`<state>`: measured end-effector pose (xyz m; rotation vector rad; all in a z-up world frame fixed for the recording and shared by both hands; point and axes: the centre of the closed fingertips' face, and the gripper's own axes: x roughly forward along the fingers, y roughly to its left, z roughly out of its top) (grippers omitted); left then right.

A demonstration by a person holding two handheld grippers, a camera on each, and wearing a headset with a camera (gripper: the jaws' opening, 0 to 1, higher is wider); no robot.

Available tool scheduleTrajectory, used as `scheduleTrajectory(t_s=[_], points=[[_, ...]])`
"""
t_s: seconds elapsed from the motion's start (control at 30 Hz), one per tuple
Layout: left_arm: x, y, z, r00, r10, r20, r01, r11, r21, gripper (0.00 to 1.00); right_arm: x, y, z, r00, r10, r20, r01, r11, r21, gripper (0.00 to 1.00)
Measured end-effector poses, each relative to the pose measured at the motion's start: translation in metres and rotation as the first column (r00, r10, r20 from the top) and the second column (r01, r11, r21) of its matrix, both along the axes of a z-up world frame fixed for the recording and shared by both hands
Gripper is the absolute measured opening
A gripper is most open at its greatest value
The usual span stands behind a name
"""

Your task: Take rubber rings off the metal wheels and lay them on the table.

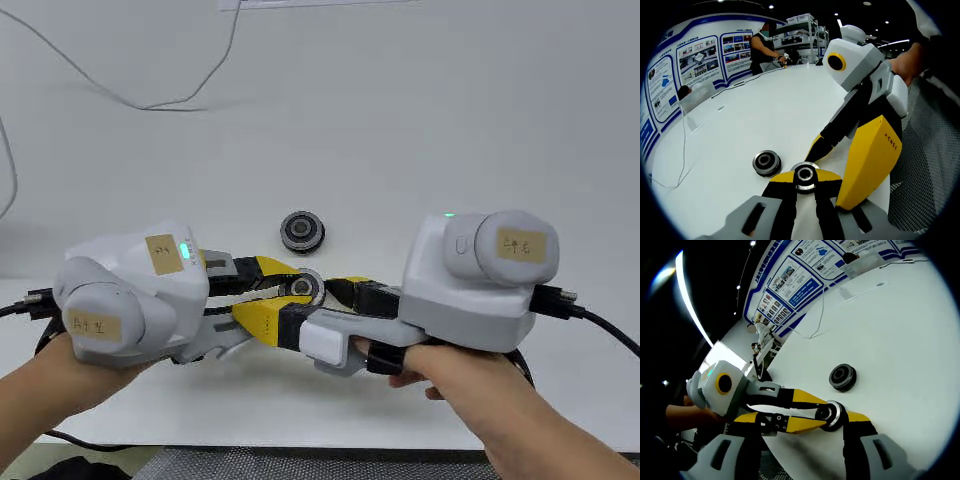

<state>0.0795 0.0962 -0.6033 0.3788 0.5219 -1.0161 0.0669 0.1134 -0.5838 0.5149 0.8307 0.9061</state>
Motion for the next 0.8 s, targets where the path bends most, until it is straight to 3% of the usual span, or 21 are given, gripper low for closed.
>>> scheduleTrajectory(t_s=[0.2,0.33,0.4,0.8], points=[[0.0,0.0,0.0,1.0,0.0,0.0,0.0,1.0,-0.001,0.13,-0.002,-0.003,-0.001,0.999,-0.013,-0.038,0.013,1.0,0.007,0.65],[0.0,0.0,0.0,1.0,0.001,0.0,-0.001,1.0,-0.001,0.13,0.001,-0.007,0.001,0.991,-0.068,-0.113,0.078,0.993,0.088,0.63],[0.0,0.0,0.0,1.0,0.001,0.0,-0.001,1.0,-0.001,0.13,0.0,-0.011,-0.001,0.987,-0.079,-0.142,0.094,0.99,0.103,0.61],[0.0,0.0,-0.001,1.0,0.004,-0.001,-0.004,1.0,-0.004,0.13,0.002,-0.016,0.001,0.985,-0.107,-0.137,0.125,0.984,0.125,0.55]])
